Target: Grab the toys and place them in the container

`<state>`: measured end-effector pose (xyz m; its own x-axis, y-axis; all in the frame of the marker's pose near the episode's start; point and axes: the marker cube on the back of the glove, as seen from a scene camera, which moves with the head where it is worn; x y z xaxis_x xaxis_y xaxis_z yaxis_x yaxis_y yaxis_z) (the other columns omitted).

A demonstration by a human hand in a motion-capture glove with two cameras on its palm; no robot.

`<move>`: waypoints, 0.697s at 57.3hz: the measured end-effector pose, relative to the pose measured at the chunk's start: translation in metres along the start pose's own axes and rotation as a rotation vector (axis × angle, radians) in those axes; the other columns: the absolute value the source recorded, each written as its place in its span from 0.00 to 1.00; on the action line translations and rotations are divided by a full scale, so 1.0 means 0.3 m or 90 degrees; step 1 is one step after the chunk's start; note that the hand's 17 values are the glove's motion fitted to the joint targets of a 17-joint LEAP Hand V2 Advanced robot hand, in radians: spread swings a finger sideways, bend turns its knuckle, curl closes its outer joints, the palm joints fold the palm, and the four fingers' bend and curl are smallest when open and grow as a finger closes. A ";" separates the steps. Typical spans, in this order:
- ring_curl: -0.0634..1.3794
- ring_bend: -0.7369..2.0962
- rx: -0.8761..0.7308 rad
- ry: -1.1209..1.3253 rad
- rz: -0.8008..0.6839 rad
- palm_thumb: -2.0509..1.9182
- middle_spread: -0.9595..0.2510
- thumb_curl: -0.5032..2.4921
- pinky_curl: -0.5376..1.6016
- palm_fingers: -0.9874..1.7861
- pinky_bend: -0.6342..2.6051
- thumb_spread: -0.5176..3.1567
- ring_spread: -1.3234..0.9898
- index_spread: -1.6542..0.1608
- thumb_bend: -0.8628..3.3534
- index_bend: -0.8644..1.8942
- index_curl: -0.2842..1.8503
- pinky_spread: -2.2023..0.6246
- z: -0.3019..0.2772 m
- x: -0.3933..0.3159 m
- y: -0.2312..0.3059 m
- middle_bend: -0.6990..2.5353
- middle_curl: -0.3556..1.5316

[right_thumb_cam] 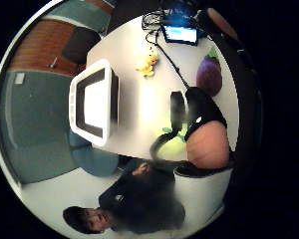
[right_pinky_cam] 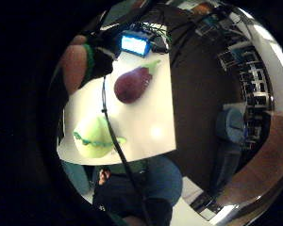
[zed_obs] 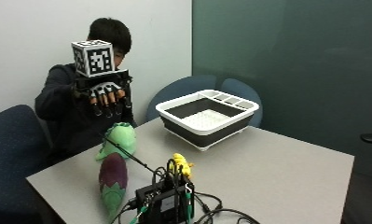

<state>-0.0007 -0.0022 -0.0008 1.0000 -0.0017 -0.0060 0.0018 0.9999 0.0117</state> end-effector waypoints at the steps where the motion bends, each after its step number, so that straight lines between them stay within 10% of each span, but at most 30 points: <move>1: 0.09 0.42 0.000 0.001 0.000 0.56 0.78 0.17 0.29 0.56 0.34 0.26 0.54 0.85 0.24 0.34 0.13 0.77 -0.001 -0.001 -0.001 0.30 0.21; 14: 0.18 0.46 -0.025 0.020 -0.006 0.53 0.77 0.19 0.38 0.42 0.43 0.47 0.52 0.79 0.24 0.33 0.16 0.77 -0.011 -0.013 -0.038 0.29 0.26; 40: 0.16 0.39 -0.140 -0.039 0.102 0.51 0.80 0.22 0.43 0.29 0.56 0.48 0.58 0.75 0.20 0.37 0.21 0.79 0.474 0.202 -0.291 0.24 0.27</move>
<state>0.0606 -0.0913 0.1401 0.9859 0.1626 0.0396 -0.1509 0.9660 -0.2102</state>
